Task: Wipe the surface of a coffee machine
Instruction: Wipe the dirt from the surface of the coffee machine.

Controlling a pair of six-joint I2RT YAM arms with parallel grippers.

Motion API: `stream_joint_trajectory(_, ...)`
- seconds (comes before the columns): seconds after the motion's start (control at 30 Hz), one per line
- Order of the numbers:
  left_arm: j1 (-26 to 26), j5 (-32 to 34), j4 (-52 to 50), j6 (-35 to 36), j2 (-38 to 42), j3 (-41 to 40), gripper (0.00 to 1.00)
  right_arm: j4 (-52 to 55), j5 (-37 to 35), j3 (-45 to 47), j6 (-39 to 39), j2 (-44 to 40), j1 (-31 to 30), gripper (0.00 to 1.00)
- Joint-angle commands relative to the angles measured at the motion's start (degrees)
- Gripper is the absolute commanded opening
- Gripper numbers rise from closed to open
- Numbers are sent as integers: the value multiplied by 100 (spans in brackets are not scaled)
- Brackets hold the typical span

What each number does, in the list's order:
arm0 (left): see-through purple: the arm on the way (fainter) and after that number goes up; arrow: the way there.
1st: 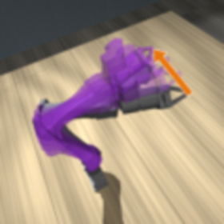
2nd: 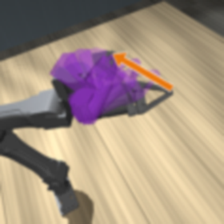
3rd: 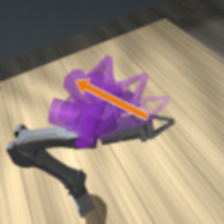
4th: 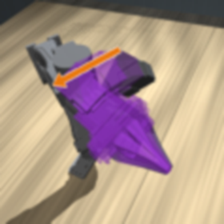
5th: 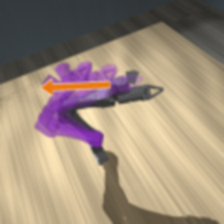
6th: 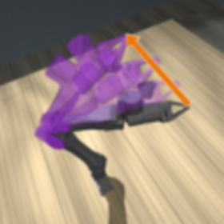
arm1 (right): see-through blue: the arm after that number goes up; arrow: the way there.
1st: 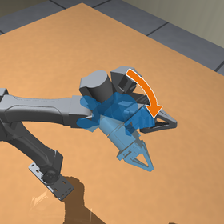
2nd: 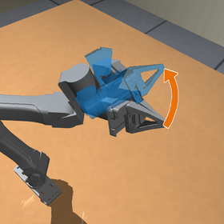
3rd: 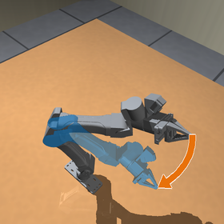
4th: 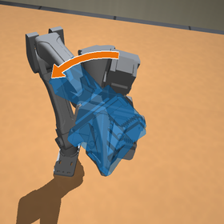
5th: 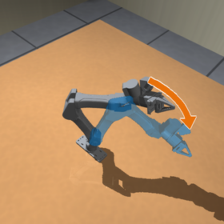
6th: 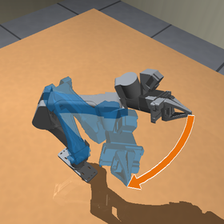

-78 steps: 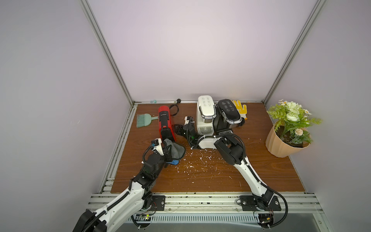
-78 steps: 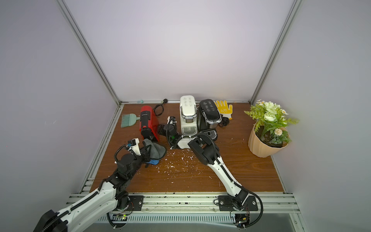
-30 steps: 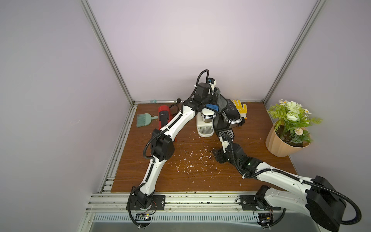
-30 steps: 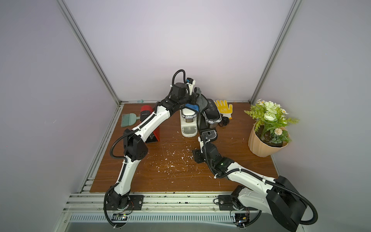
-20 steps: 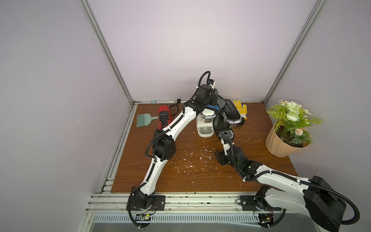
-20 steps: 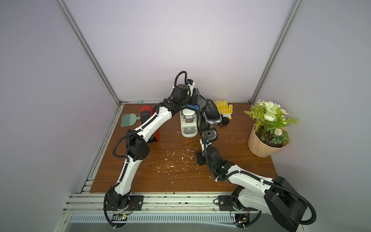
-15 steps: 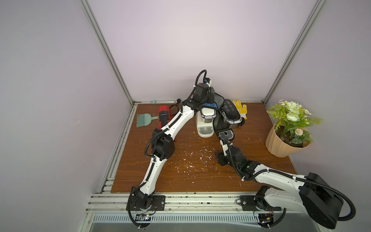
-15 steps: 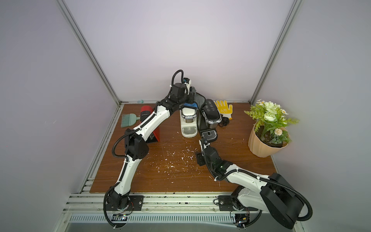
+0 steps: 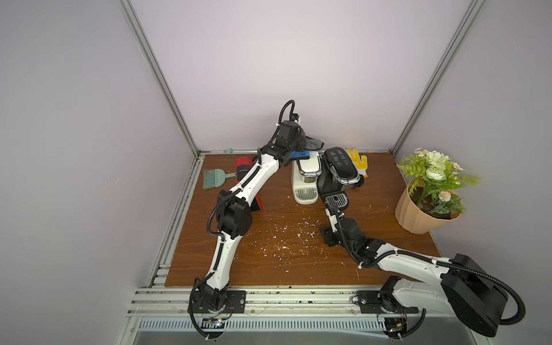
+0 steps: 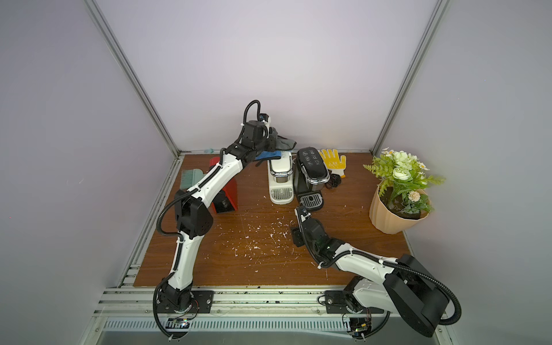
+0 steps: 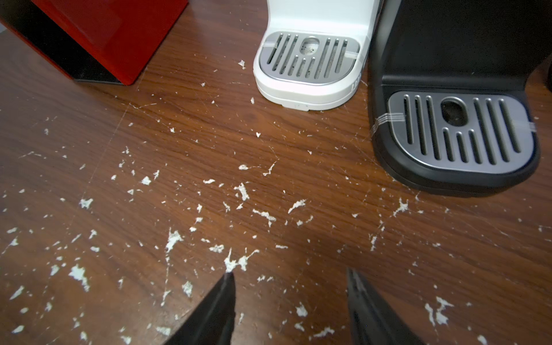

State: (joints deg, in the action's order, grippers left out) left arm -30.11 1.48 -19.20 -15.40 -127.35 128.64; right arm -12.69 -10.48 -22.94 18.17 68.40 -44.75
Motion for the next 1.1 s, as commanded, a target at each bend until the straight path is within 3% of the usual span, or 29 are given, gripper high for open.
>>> stream_joint_trajectory(0.0, -368, -280, -355, 70, 509, -647, 0, -142, -146, -91, -88, -70, 22, 62)
stream_joint_trajectory(0.13, -622, -255, -424, -25, 957, -1526, 0, -95, -306, -73, -67, -120, 20, 62)
stream_joint_trajectory(0.3, -793, -330, 178, -339, 1751, -3011, 0, -152, -370, -18, -25, -213, 28, 62)
stream_joint_trajectory(0.47, -812, -123, 432, -401, 2218, -3671, 0, -120, -316, -102, -26, -43, 28, 62)
stream_joint_trajectory(0.57, -812, 92, 263, -277, 2127, -3378, 0, -178, -330, -90, -7, -18, 28, 62)
stream_joint_trajectory(0.87, -451, 454, -410, 101, 622, -914, 0, -31, -545, -81, 0, -140, 25, 62)
stream_joint_trajectory(1.07, 174, 15, -470, -81, -173, 175, 0, 41, -782, 25, -2, -444, 29, 62)
